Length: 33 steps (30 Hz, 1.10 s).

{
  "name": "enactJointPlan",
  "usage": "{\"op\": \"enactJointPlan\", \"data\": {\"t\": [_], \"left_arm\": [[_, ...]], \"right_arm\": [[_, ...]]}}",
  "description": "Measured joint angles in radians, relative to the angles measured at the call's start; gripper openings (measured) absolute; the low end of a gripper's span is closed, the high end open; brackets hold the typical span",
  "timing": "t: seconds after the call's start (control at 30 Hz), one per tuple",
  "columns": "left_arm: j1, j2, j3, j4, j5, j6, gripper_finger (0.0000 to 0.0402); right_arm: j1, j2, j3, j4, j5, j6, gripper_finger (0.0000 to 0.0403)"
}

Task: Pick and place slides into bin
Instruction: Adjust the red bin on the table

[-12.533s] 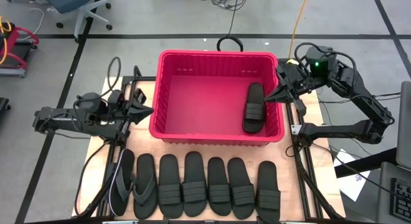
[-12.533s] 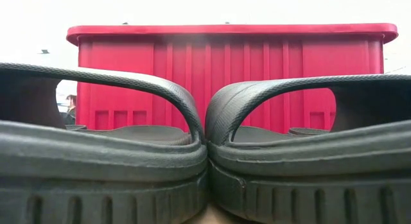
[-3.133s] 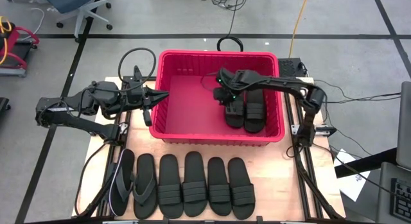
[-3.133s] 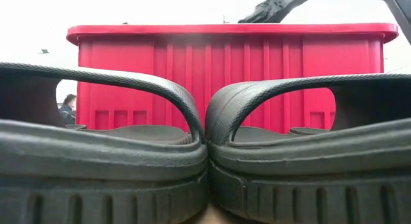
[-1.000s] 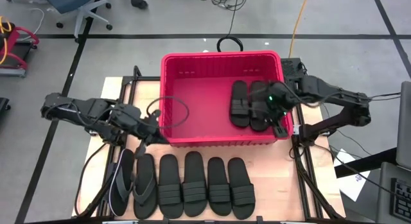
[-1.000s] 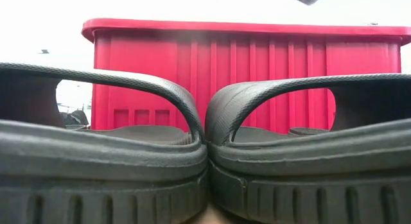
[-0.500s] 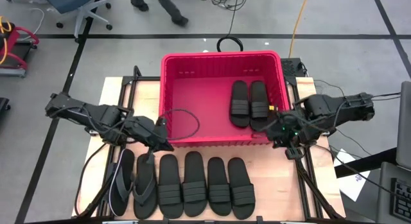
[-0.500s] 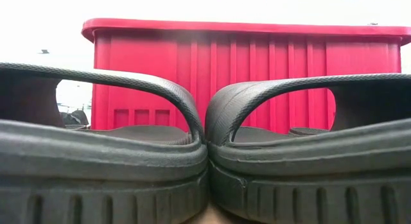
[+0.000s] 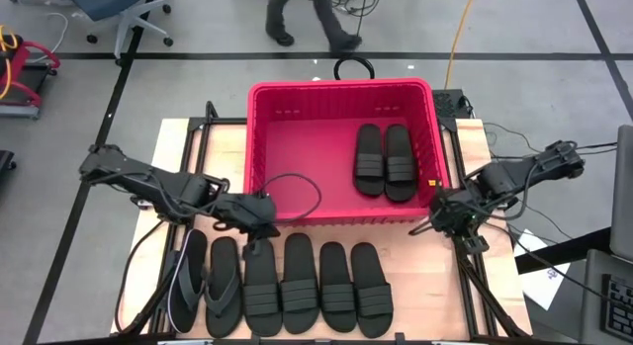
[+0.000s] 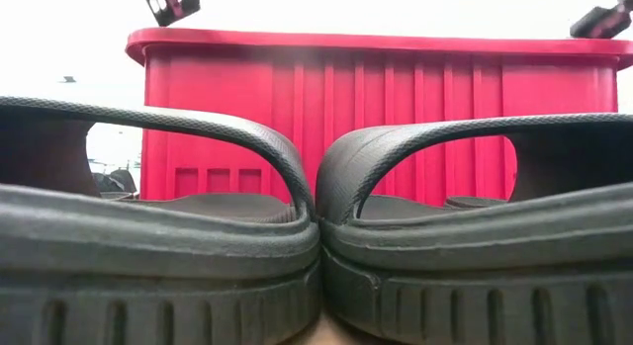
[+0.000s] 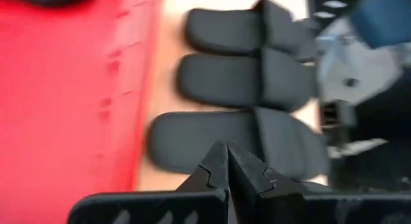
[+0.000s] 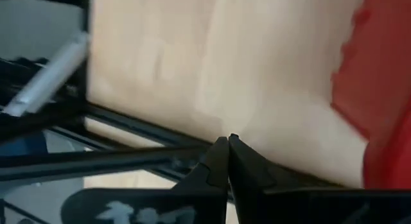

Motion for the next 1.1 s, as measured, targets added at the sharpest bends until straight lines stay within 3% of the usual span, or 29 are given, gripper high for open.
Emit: {"op": "enactJointPlan", "data": {"t": [0.23, 0.63, 0.97, 1.1], "left_arm": [[0.042, 0.009, 0.000, -0.066, -0.065, -0.012, 0.0000], [0.110, 0.008, 0.000, -0.098, -0.065, 0.090, 0.0001], [0.154, 0.009, 0.000, -0.120, -0.062, 0.138, 0.0001], [0.157, 0.004, 0.000, -0.106, -0.010, 0.159, 0.0000]], "right_arm": [[0.000, -0.018, -0.130, -0.037, 0.068, 0.033, 0.0000], [-0.025, -0.015, -0.136, 0.004, 0.289, 0.054, 0.0000], [-0.094, -0.009, -0.138, 0.094, 0.289, 0.026, 0.0000], [-0.106, -0.013, -0.138, 0.097, 0.261, 0.044, 0.0000]]}}
